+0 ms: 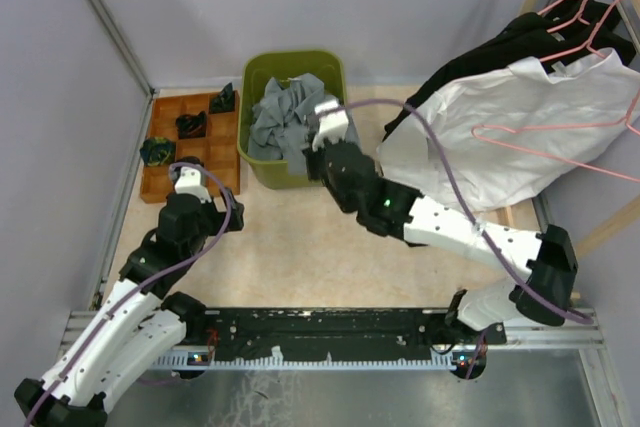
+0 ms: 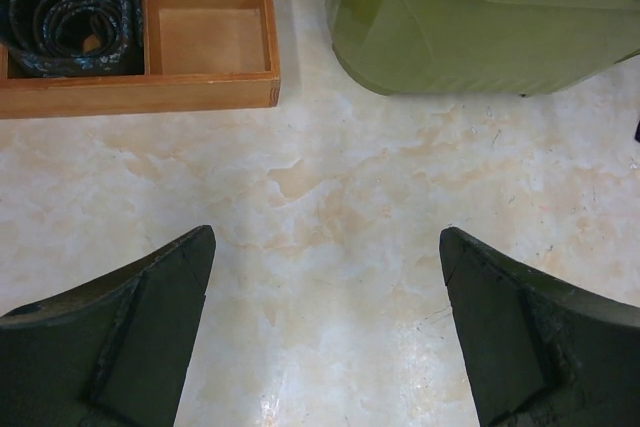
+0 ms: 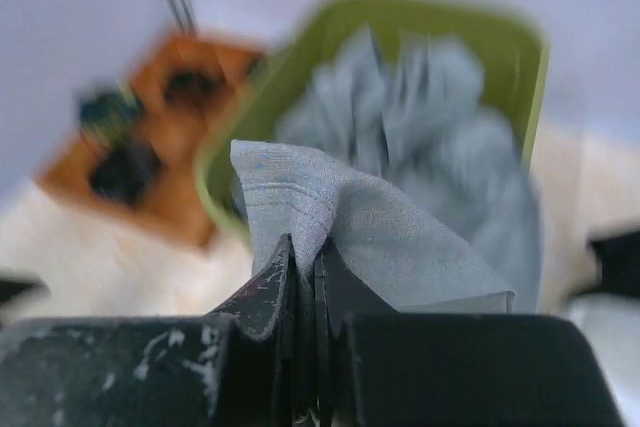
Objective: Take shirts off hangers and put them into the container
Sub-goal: Adjust the shirt in the bin.
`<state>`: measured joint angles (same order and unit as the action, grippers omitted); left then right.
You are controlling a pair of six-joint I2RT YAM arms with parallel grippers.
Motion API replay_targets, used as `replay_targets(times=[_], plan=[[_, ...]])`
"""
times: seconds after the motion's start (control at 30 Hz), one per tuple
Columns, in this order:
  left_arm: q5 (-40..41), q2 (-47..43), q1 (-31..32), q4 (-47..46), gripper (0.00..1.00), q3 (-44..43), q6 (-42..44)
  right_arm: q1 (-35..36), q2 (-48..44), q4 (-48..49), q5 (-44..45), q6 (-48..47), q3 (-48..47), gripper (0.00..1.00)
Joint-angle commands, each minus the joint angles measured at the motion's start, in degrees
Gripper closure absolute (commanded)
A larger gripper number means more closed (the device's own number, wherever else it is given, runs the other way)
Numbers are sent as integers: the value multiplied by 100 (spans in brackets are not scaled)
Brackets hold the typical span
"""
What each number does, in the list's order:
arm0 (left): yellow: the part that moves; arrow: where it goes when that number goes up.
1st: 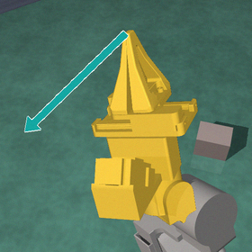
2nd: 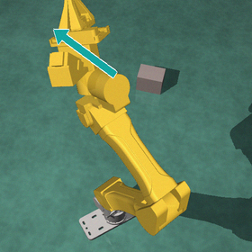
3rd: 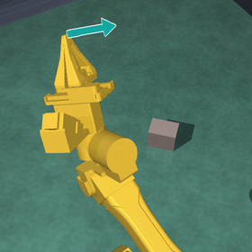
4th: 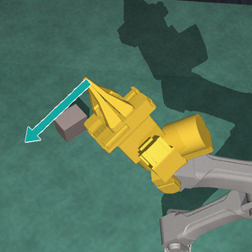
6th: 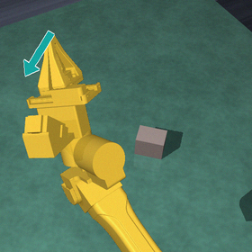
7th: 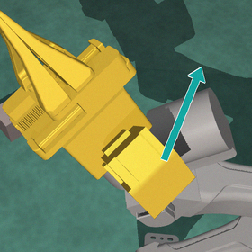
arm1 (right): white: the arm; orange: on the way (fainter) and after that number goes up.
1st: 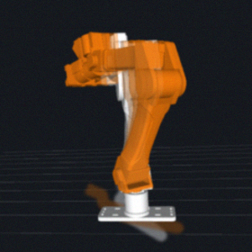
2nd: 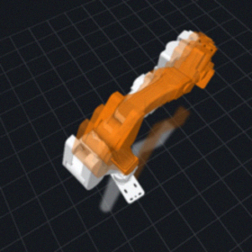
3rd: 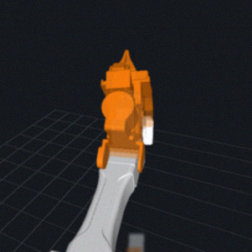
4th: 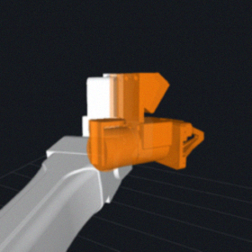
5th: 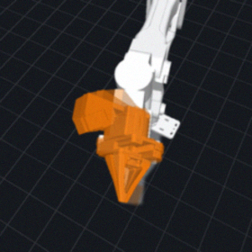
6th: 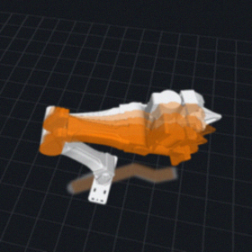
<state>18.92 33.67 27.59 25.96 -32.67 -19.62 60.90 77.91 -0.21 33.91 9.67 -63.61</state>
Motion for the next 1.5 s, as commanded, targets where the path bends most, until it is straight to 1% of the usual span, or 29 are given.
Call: replay_targets(times=[0.0,0.03,0.1,0.2,0.23,0.33,0.37,0.4,0.47,0.53,0.6,0.67,0.73,0.77,0.87,0.97,1.0,1.03,1.1,1.13,1.2,1.23,1.27,1.33,1.4,1.47], plan=[[72,-31,-12,15,1,-214,-24,-178,438,704,-345,-1470,-1825,100],[67,-35,-12,21,1,-213,-18,-244,681,652,-402,-1540,-2291,100],[66,-51,-11,28,1,-219,-23,-442,1264,219,-804,-1568,-3344,100],[64,-77,-16,32,1,-218,-27,-689,2279,12,-1200,-1575,-4775,100],[74,-91,-12,30,1,-218,-29,-758,2669,-236,-1405,-1536,-5303,100],[90,-121,-12,46,1,-223,-30,-912,3964,-1504,-2192,-1277,-6982,100],[103,-151,-12,57,1,-223,-39,-943,4255,-1767,-2341,-1162,-7313,99],[117,-173,-9,59,1,-223,-44,-982,4472,-1913,-2462,-1008,-7421,99],[159,-205,-6,57,1,-214,-48,-1056,4665,-1946,-3052,-854,-7203,99],[170,-233,-8,59,1,-208,-49,-1084,4626,-1814,-3098,-649,-6710,99],[161,-238,-8,41,1,-199,-44,-1101,4451,-1473,-2876,-552,-6031,98],[149,-218,-3,33,1,-204,-42,-1105,4351,-1195,-2216,-594,-5487,95],[111,-189,-3,15,1,-199,-21,-1149,4510,-1533,-1464,-741,-5506,94],[93,-167,-7,14,1,-204,-18,-1196,4639,-1825,-1250,-770,-5623,93],[63,-131,-10,13,1,-205,-14,-1373,4943,-2558,-1297,-520,-5754,92],[65,-117,-8,15,1,-207,-16,-1518,4984,-2682,-1471,-215,-5265,90],[68,-115,-8,15,1,-205,-15,-1554,5002,-2715,-1537,-189,-5192,87],[68,-115,-7,15,1,-204,-18,-1574,5051,-2825,-1676,-205,-5231,81],[49,-115,-8,6,1,-201,-15,-1582,5167,-3247,-1893,-308,-5595,75],[32,-107,-8,-1,1,-197,-9,-1581,5205,-3523,-1897,-323,-5889,72],[11,-90,-8,-7,1,-194,-6,-1581,5164,-3966,-1682,-318,-6423,60],[7,-75,-2,-3,1,-198,-1,-1582,5082,-4068,-1577,-375,-6612,57],[11,-60,-5,2,1,-204,-3,-1582,4955,-4086,-1445,-465,-6710,54],[-5,-49,-3,6,1,-205,-7,-1579,4641,-3929,-1067,-630,-6682,44],[-1,-53,-6,6,1,-205,-3,-1588,4338,-3637,-682,-814,-6417,38],[-2,-54,-8,-2,1,-205,-4,-1630,4165,-3318,-418,-894,-6117,34]])
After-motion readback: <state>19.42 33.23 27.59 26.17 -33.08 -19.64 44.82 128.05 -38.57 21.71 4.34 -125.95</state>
